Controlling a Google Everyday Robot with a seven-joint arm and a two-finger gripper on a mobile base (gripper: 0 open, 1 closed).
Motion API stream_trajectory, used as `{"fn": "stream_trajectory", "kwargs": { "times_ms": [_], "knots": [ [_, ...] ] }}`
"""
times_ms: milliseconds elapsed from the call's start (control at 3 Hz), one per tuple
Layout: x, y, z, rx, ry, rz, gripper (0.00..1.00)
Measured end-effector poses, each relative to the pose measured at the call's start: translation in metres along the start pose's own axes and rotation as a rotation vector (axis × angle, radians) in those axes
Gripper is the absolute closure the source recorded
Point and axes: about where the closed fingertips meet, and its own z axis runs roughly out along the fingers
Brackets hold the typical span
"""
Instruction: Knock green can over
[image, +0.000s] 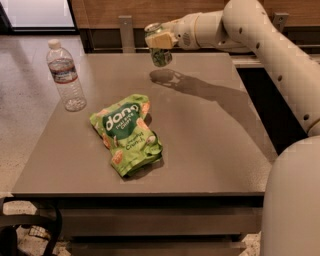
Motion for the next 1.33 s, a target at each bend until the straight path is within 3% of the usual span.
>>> {"fn": "stream_trajectory", "kwargs": {
  "times_ms": [667,1333],
  "knots": [
    [-0.014,0.001,-0.018,-0.019,0.266,-0.085,1.0],
    [0.014,0.016,0.015,-0.128,0.516,-0.174,1.0]
  ]
}}
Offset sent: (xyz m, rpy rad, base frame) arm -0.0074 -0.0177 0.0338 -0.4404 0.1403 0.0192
